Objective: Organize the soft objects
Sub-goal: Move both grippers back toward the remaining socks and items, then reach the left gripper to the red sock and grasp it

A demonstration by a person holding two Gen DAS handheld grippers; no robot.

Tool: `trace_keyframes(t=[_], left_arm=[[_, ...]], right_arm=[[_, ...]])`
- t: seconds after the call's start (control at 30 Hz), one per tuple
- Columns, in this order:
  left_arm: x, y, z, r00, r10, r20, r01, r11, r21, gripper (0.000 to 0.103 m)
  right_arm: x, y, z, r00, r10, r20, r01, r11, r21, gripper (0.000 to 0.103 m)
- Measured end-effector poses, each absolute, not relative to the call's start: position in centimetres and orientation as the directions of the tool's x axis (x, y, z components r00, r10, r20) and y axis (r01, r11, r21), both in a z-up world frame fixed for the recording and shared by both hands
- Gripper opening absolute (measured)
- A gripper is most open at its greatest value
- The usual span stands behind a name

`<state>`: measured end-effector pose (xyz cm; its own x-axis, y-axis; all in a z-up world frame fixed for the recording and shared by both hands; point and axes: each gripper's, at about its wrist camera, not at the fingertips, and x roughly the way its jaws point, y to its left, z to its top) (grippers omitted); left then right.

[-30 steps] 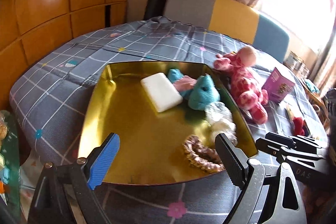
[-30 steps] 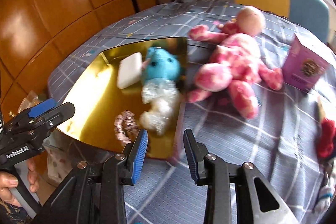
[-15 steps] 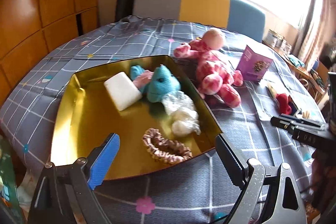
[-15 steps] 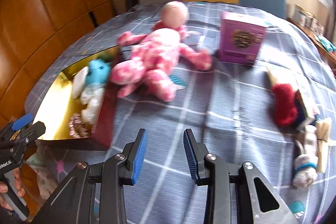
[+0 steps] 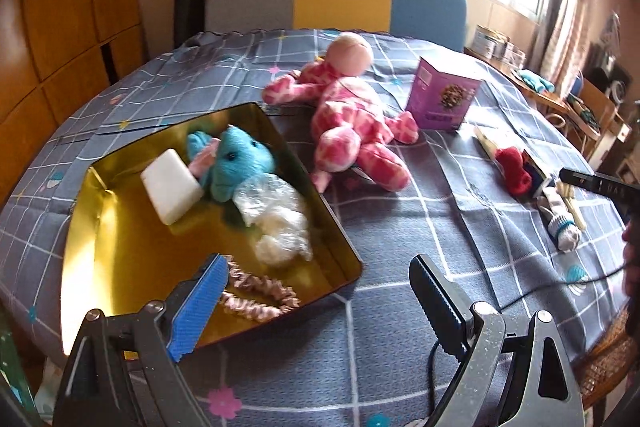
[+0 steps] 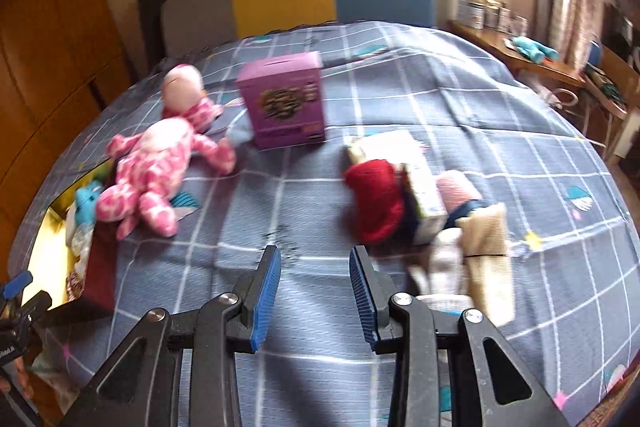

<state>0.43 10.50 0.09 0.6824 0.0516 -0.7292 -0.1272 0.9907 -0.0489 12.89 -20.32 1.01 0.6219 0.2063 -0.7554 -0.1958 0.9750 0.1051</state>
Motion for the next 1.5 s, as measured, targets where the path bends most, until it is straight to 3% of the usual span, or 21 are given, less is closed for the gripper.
trace_keyframes(t=[0.33,0.6,1.0,1.37,1.5], left_arm=[[2.5,7.4,-0.3,0.66,0.005,-0.751,-0.034,0.999,-0.024,0.093],[5.4,4.2,-0.3,0.632,-0.071,-0.771,0.056,0.997,-0.046,0.093],[11.1,-2.3,-0.8,0.57,-0.192,-0.799,0.158,0.98,-0.123,0.092],[19.4,-9.5,-3.1,0.484,-0.287,-0.827,0.189,0.957,-0.221,0.073],[22.2,-11.6,-4.1,0.468,-0.292,-0.834,0.175,0.956,-0.236,0.073]], right_arm=[[14.4,-29.0,1.3,0.685,0.016,-0.729,0.077,0.993,0.094,0.038],[13.7,-35.3,0.7,0.731,0.002,-0.682,0.281,0.911,0.303,0.038],[14.3,-35.9,-0.5,0.707,0.105,-0.7,0.269,0.875,0.403,0.038],[14.5,-35.7,-0.8,0.703,0.181,-0.688,0.229,0.858,0.459,0.038],[14.7,-35.8,-1.0,0.698,0.208,-0.685,0.221,0.848,0.482,0.038]])
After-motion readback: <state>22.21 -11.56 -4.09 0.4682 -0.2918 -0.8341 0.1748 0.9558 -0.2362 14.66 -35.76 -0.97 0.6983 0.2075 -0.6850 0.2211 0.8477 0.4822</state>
